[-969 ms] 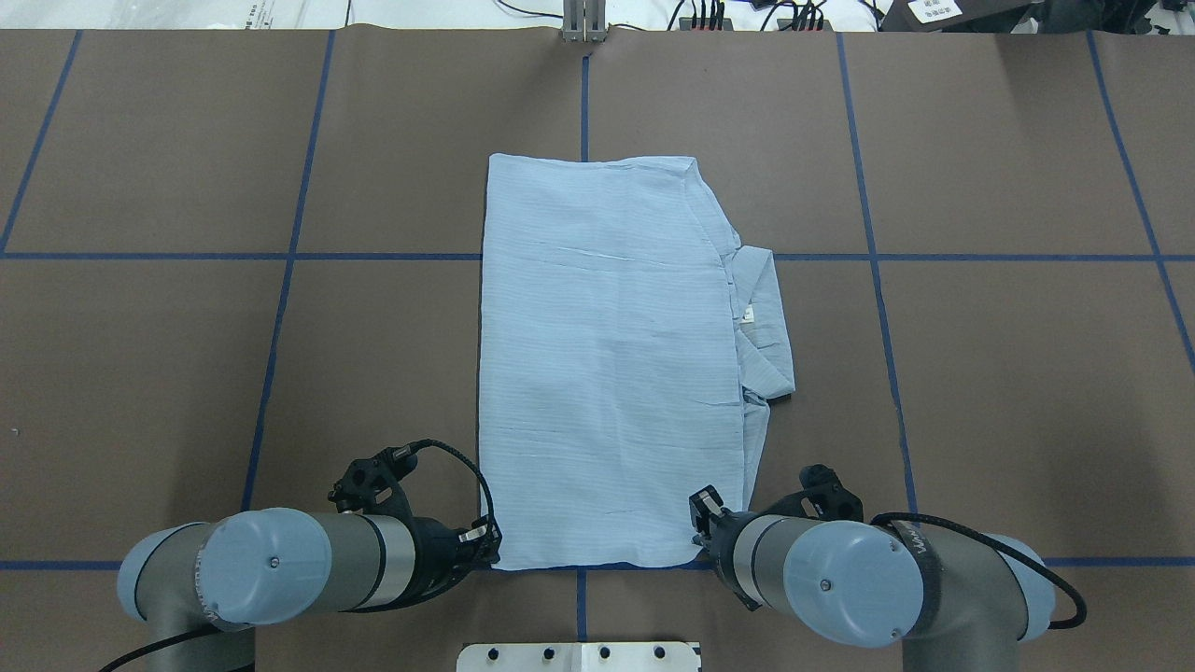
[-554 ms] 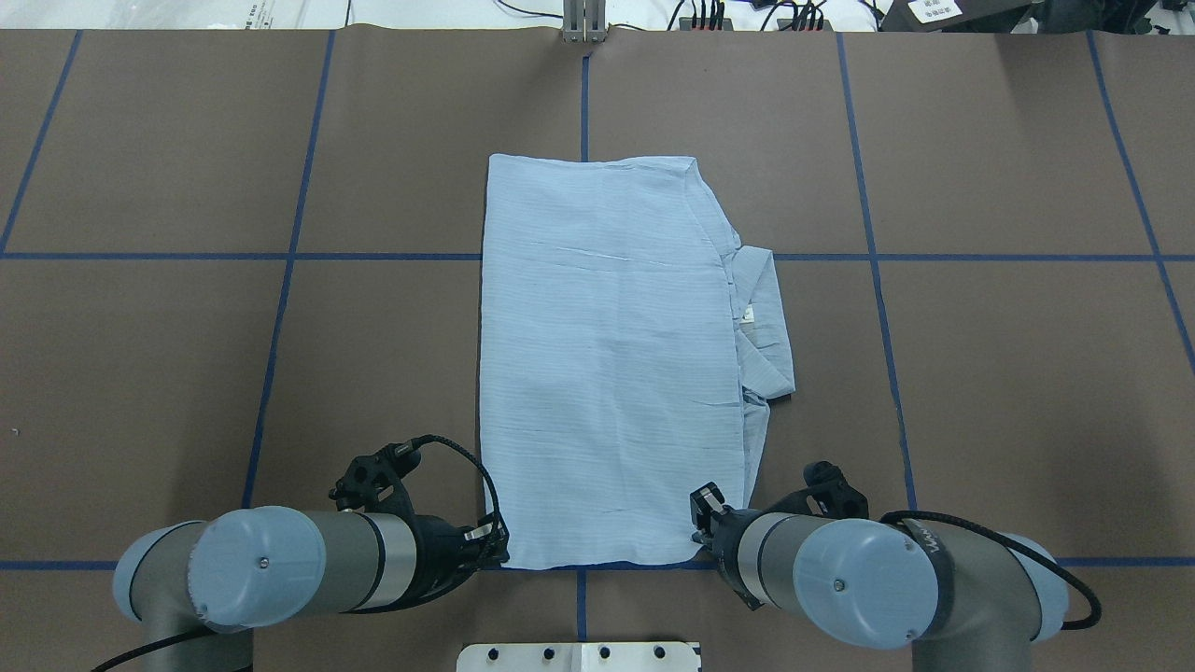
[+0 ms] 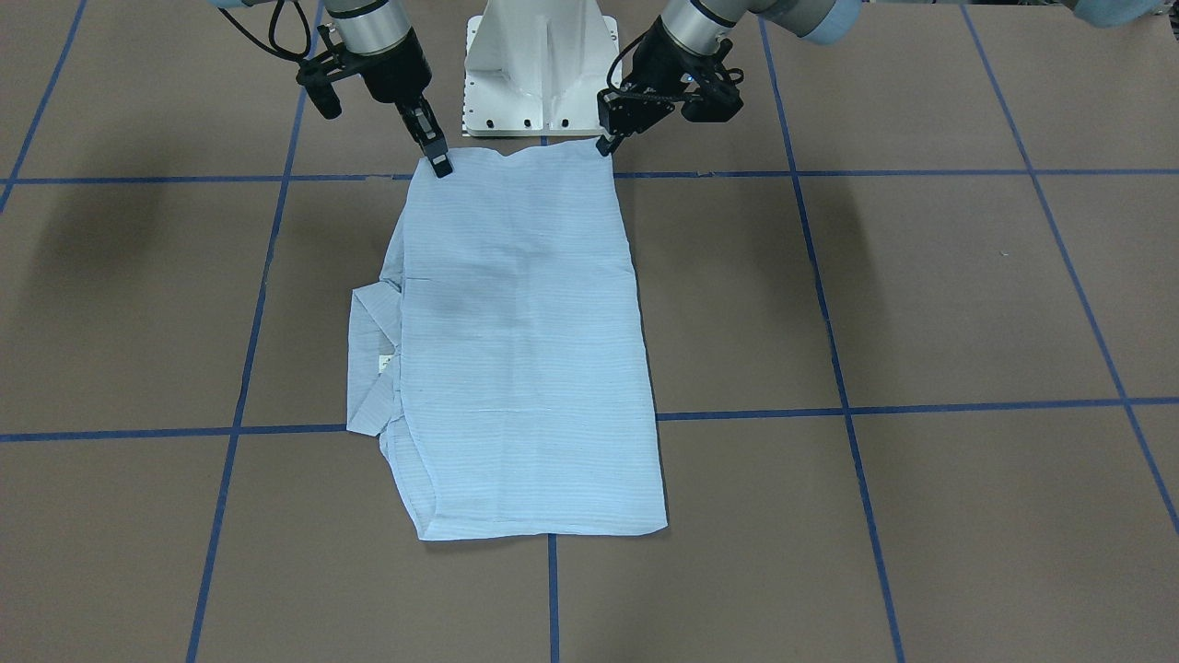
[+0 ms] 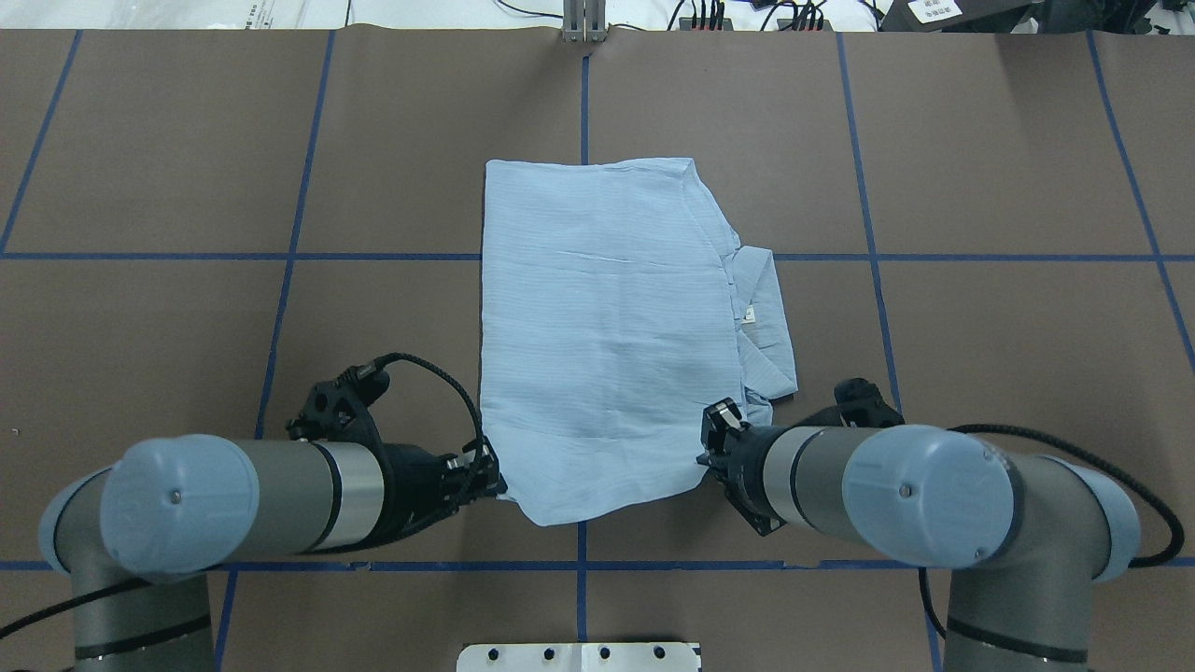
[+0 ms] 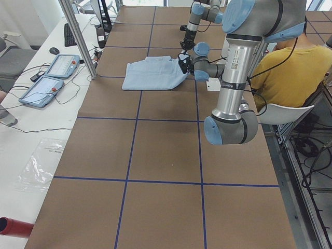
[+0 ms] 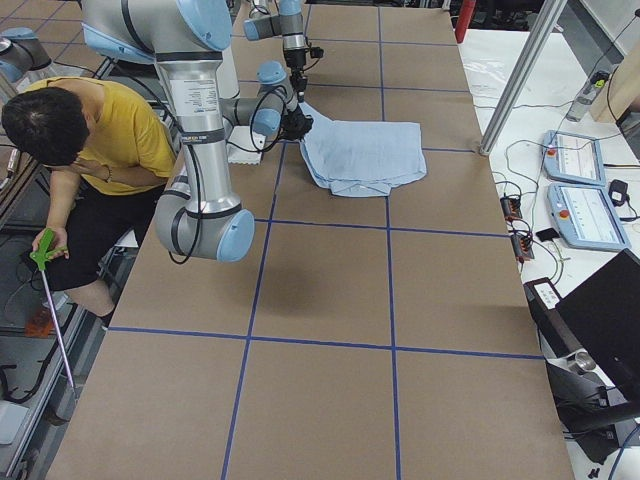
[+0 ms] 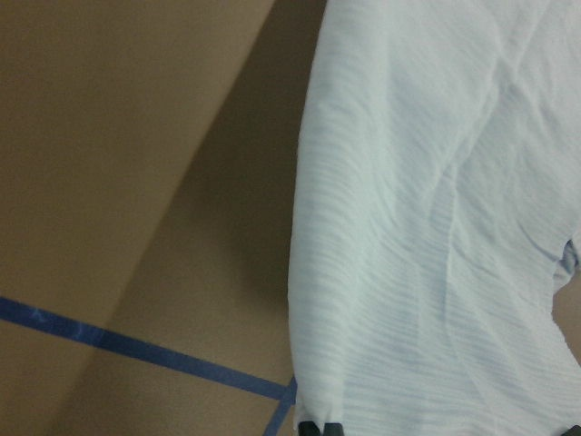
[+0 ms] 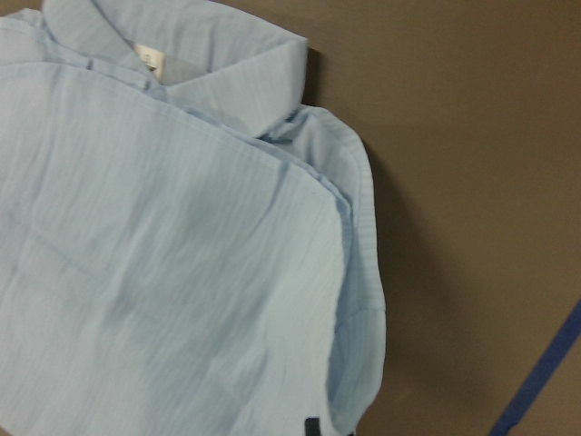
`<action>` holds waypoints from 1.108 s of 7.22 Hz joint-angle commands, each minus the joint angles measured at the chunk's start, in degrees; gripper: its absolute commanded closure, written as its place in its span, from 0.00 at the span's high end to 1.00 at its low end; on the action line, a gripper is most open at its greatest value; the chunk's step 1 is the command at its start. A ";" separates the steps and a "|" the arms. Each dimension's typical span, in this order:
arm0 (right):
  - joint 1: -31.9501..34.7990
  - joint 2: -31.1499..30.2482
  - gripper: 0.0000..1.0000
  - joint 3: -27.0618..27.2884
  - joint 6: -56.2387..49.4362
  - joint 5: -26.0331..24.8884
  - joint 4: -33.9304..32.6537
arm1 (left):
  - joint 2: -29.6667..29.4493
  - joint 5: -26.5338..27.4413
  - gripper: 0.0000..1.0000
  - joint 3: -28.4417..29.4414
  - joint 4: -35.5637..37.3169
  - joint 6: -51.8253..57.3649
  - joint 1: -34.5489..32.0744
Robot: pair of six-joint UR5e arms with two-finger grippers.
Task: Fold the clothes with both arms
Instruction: 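Lift the near edge with both grippers and fold it toward the collar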
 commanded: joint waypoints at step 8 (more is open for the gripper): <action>24.46 27.80 0.00 -46.32 -22.69 17.26 5.76 | -23.36 -5.50 0.00 39.49 -11.68 8.79 -22.23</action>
